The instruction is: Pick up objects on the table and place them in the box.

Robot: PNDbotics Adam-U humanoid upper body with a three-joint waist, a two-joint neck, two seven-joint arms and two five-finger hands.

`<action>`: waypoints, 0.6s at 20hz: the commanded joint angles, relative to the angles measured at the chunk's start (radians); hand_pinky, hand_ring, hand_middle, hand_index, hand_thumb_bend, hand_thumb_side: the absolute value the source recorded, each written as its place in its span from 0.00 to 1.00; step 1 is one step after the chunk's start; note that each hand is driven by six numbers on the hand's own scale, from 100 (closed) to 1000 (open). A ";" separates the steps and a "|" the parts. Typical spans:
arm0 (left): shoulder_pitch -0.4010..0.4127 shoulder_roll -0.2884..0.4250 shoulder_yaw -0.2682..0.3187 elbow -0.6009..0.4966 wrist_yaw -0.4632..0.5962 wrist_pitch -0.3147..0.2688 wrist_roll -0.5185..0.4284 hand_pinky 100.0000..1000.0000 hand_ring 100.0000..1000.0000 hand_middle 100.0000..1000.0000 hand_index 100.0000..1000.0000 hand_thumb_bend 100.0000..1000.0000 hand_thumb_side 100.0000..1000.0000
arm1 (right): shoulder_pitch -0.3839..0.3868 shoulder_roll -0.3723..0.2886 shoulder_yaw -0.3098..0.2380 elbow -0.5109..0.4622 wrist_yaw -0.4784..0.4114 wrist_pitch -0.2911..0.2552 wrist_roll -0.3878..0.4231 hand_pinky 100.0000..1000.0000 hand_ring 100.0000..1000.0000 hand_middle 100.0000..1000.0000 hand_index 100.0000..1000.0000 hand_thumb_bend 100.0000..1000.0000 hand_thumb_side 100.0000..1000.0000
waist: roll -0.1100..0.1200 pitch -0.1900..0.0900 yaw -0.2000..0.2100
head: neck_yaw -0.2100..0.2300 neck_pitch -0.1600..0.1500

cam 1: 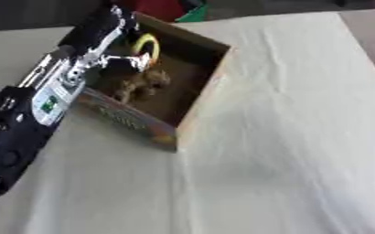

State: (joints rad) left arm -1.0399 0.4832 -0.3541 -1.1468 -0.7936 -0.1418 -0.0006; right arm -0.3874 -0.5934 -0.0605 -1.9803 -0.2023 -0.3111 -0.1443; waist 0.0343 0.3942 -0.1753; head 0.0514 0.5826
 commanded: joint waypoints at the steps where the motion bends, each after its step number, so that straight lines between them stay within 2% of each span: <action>1: -0.008 -0.001 -0.002 0.021 -0.045 0.001 -0.056 0.33 0.41 0.40 0.47 0.00 0.22 | -0.011 -0.015 -0.005 -0.020 -0.010 0.000 0.004 0.79 1.00 0.60 0.77 0.00 0.90 | -0.007 -0.020 0.000 | 0.003 -0.012; 3: -0.003 -0.008 0.000 0.031 -0.064 0.006 -0.097 0.36 0.43 0.43 0.51 0.00 0.20 | -0.010 -0.014 -0.006 -0.020 -0.011 0.000 0.004 0.79 1.00 0.60 0.77 0.00 0.90 | -0.009 -0.021 0.002 | 0.002 -0.011; 7: 0.006 -0.015 -0.004 0.042 -0.081 0.003 -0.196 0.43 0.54 0.54 0.67 0.00 0.14 | -0.009 -0.012 -0.007 -0.020 -0.013 0.000 0.004 0.79 1.00 0.60 0.77 0.00 0.90 | -0.011 -0.022 0.004 | 0.002 -0.012; 8: 0.008 -0.015 -0.004 0.041 -0.083 0.001 -0.224 0.45 0.59 0.61 0.75 0.00 0.11 | -0.009 -0.012 -0.007 -0.020 -0.013 0.000 0.004 0.79 1.00 0.60 0.77 0.00 0.90 | -0.012 -0.023 0.004 | 0.001 -0.011; 9: 0.009 -0.015 -0.004 0.038 -0.084 -0.002 -0.252 0.46 0.62 0.64 0.77 0.00 0.11 | -0.008 -0.012 -0.008 -0.020 -0.014 -0.001 0.003 0.79 1.00 0.60 0.77 0.00 0.90 | -0.013 -0.025 0.005 | 0.001 -0.010; 11: 0.011 -0.010 -0.003 0.023 -0.083 -0.011 -0.296 0.47 0.66 0.69 0.82 0.00 0.17 | -0.005 -0.012 -0.009 -0.020 -0.015 0.000 0.002 0.79 1.00 0.60 0.77 0.00 0.90 | -0.013 -0.029 0.008 | 0.000 -0.003; 12: 0.013 -0.006 -0.002 0.013 -0.079 -0.014 -0.312 0.48 0.68 0.71 0.85 0.00 0.25 | -0.002 -0.011 -0.009 -0.020 -0.015 0.000 0.001 0.79 1.00 0.60 0.77 0.00 0.90 | -0.014 -0.031 0.011 | -0.001 0.003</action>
State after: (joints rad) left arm -1.0388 0.4653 -0.3461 -1.1400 -0.8578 -0.1512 -0.2760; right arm -0.3851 -0.5903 -0.0608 -1.9803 -0.2055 -0.3093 -0.1423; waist 0.0274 0.3784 -0.1641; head 0.0507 0.5815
